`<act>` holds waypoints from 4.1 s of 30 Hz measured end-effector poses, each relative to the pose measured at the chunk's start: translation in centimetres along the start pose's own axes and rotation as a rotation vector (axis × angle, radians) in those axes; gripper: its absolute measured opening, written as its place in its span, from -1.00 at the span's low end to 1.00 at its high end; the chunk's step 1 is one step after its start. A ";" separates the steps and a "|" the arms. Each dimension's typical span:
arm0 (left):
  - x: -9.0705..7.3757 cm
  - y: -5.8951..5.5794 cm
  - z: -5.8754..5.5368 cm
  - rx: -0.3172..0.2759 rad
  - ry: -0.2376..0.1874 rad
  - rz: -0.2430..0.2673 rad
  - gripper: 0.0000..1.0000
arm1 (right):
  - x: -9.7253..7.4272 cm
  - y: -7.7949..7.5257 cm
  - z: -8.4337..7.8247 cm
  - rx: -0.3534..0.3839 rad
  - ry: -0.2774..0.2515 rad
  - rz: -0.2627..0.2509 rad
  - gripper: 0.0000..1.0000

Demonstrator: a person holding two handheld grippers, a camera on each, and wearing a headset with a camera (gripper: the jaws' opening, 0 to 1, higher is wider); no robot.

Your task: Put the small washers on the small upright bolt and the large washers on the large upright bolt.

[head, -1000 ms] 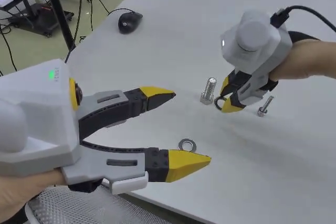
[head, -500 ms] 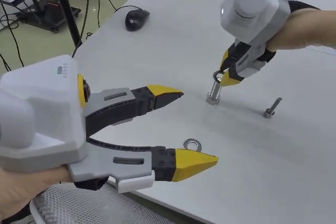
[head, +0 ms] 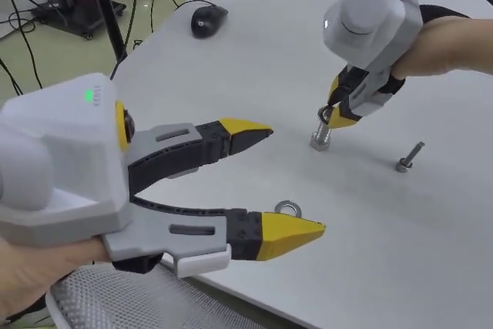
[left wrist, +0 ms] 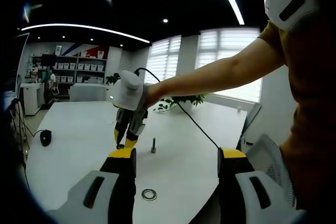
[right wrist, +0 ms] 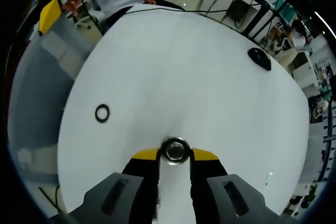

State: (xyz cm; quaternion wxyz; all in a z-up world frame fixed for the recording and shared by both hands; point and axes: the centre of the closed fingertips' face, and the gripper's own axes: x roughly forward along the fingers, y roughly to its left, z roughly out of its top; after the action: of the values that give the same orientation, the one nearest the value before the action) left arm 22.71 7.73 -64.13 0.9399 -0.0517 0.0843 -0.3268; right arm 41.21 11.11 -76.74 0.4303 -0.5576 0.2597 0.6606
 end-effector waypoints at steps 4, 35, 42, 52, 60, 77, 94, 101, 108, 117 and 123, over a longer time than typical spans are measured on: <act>0.0 0.1 0.0 0.001 -0.002 0.003 0.23 | 0.8 0.0 -0.3 -0.003 0.003 0.005 -0.57; 0.1 0.8 -0.4 -0.007 0.024 0.005 0.23 | 4.5 0.2 -1.3 -0.016 -0.003 0.033 -0.51; 0.0 0.8 -0.4 -0.004 0.025 0.008 0.23 | 3.5 0.3 -1.5 0.012 -0.029 0.025 -0.47; 0.2 0.2 0.2 0.014 0.023 -0.002 0.23 | 1.7 0.8 -2.8 0.043 -0.039 -0.008 -0.46; -0.5 -0.9 0.8 0.039 0.018 -0.005 0.23 | 0.1 3.2 -1.7 0.052 -0.086 -0.022 -0.47; -2.0 -2.5 1.1 0.064 0.002 0.022 0.23 | 1.9 11.7 3.2 -0.040 -0.132 0.093 -0.46; -2.4 -2.1 1.4 0.058 -0.027 0.060 0.23 | 4.6 13.8 3.5 -0.054 -0.106 0.152 -0.38; -2.3 -1.8 1.6 0.052 -0.039 0.067 0.23 | 4.9 13.8 3.4 -0.049 -0.108 0.157 -0.33; -2.4 -1.7 1.4 0.043 -0.040 0.069 0.23 | 5.0 14.0 3.8 -0.053 -0.110 0.149 -0.38; -2.3 -1.8 1.4 0.041 -0.043 0.066 0.23 | 4.7 14.2 3.9 -0.074 -0.105 0.147 -0.52; -2.3 -1.8 1.4 0.043 -0.039 0.064 0.23 | 4.5 14.1 3.7 -0.045 -0.107 0.148 -0.57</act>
State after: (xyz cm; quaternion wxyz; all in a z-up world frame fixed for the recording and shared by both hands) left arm 20.10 7.77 -62.19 0.9523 -0.0351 0.0604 -0.2971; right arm 27.16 8.46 -82.07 0.3808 -0.5103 0.2620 0.7252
